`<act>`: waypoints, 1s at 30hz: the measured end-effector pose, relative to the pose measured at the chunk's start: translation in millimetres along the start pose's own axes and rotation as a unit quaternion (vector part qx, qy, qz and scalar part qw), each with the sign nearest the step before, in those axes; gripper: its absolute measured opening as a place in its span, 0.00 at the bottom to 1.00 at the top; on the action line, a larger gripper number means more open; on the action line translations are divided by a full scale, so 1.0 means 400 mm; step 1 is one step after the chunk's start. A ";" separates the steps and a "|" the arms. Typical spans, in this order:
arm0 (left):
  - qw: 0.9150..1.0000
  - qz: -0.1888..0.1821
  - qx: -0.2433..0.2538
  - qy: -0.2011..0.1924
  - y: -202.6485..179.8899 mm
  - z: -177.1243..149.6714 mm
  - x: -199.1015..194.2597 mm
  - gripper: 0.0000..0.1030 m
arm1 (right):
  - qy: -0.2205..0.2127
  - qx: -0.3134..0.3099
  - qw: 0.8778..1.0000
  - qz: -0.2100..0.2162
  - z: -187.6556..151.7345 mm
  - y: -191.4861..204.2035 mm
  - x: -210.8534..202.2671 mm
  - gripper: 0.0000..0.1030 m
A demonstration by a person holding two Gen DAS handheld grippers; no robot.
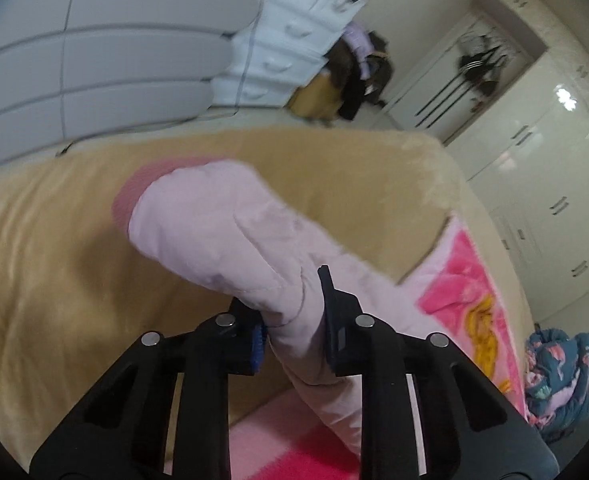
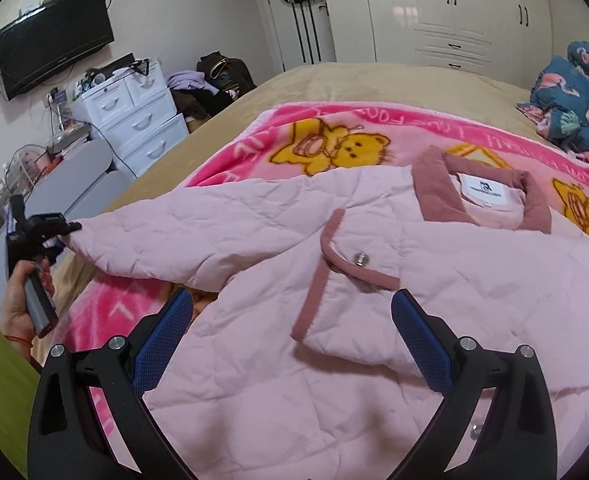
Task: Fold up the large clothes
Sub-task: 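Lift the held sleeve up with the left gripper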
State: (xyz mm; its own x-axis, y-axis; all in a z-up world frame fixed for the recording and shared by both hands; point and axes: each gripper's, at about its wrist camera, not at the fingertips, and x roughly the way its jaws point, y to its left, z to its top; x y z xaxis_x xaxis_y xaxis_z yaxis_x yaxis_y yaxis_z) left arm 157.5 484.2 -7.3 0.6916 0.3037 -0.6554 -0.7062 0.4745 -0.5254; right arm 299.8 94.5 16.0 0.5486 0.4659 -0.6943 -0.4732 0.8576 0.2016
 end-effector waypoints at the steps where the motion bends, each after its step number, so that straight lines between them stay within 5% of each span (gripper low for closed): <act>1: 1.000 -0.007 0.005 -0.005 -0.015 0.001 -0.011 0.13 | -0.001 0.001 1.000 -0.001 -0.004 -0.005 -0.008 0.96; 16: 0.984 -0.139 0.078 -0.083 -0.253 -0.038 -0.234 0.12 | -0.028 0.039 0.999 -0.023 -0.049 -0.085 -0.135 0.96; 30: 0.968 -0.176 0.157 -0.090 -0.422 -0.128 -0.367 0.11 | -0.068 0.090 0.992 -0.050 -0.096 -0.217 -0.322 0.96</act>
State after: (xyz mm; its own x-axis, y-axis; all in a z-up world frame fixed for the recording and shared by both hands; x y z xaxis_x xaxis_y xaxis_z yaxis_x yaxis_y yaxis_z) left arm 167.4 317.1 149.7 0.9163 0.2032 -0.3451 -0.3606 0.7935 -0.4902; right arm 243.8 -48.5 61.5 0.6812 0.3904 -0.6193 -0.2870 0.9206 0.2647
